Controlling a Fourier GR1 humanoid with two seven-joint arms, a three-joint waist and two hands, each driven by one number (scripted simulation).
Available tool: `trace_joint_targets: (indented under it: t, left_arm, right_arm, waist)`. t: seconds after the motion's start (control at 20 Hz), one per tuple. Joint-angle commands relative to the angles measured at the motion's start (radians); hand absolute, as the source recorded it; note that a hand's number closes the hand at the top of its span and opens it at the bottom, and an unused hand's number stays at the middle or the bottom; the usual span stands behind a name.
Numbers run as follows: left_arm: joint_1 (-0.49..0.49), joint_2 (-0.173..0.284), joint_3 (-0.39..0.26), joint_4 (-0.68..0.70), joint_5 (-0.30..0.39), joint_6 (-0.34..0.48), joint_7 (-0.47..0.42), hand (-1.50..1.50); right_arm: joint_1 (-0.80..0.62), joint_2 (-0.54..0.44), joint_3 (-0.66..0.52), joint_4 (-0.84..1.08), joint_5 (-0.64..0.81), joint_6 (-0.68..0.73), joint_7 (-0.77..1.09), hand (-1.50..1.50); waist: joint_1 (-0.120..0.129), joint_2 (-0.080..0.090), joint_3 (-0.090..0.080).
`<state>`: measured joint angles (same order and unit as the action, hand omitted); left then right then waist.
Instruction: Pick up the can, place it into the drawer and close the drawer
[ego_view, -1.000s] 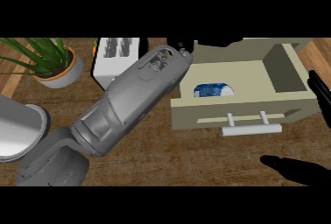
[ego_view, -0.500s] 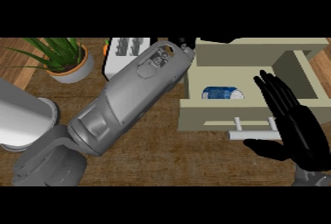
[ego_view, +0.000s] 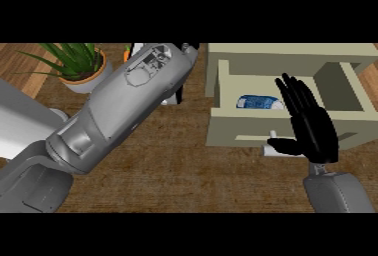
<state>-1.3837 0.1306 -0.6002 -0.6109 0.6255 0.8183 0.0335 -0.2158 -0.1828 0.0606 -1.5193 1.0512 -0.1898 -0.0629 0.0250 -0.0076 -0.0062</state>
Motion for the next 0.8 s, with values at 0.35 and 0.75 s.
trace_joint_targets:
  t: [0.35,0.75]
  left_arm:
    - [0.108,0.176,-0.043,-0.252,-0.057,-0.021,0.154,-1.5]
    - [0.187,0.269,-0.013,-0.362,-0.049,-0.069,0.181,-1.5]
  right_arm:
    - [-0.169,0.04,-0.063,0.397,0.095,-0.197,-0.033,-1.5]
    - [-0.301,0.036,-0.127,0.618,0.154,-0.337,-0.041,-1.5]
  waist:
    - [0.033,0.004,0.007]
    - [0.044,0.016,0.008]
